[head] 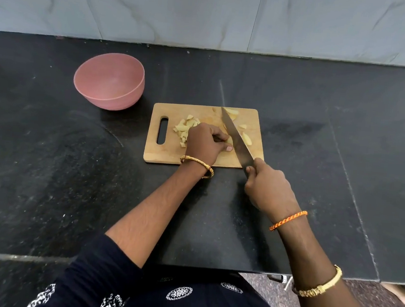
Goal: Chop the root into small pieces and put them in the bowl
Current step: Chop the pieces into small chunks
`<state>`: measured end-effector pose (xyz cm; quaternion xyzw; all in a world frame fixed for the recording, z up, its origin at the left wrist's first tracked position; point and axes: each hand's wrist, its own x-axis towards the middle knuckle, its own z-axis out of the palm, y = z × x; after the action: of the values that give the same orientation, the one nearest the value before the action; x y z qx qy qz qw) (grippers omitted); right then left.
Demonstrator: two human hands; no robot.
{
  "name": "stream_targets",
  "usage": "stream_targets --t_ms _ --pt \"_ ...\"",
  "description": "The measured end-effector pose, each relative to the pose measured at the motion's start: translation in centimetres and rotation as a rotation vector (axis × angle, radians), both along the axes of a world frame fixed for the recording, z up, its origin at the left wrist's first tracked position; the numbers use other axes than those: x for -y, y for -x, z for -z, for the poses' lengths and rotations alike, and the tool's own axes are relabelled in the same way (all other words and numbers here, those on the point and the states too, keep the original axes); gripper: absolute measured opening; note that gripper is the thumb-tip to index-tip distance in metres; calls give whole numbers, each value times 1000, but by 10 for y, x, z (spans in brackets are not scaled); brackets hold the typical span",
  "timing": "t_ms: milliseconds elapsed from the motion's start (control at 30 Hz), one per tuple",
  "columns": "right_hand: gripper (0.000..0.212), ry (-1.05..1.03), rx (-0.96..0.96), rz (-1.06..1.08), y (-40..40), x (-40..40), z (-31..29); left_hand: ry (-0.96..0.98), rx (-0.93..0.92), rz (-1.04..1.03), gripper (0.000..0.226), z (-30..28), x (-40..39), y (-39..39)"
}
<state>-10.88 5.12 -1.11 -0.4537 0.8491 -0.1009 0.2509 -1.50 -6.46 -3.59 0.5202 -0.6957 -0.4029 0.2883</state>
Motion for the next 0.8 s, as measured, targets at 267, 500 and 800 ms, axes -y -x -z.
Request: stream_targets --t_ms 267,500,800 --pt "21 78 18 32 5 -3 -3 5 15 8 27 2 0 0" --pt "23 61 28 13 0 -1 -4 8 12 0 26 2 1 1" --pt "22 34 -68 -28 -5 -7 -7 -1 3 -6 25 2 0 1"
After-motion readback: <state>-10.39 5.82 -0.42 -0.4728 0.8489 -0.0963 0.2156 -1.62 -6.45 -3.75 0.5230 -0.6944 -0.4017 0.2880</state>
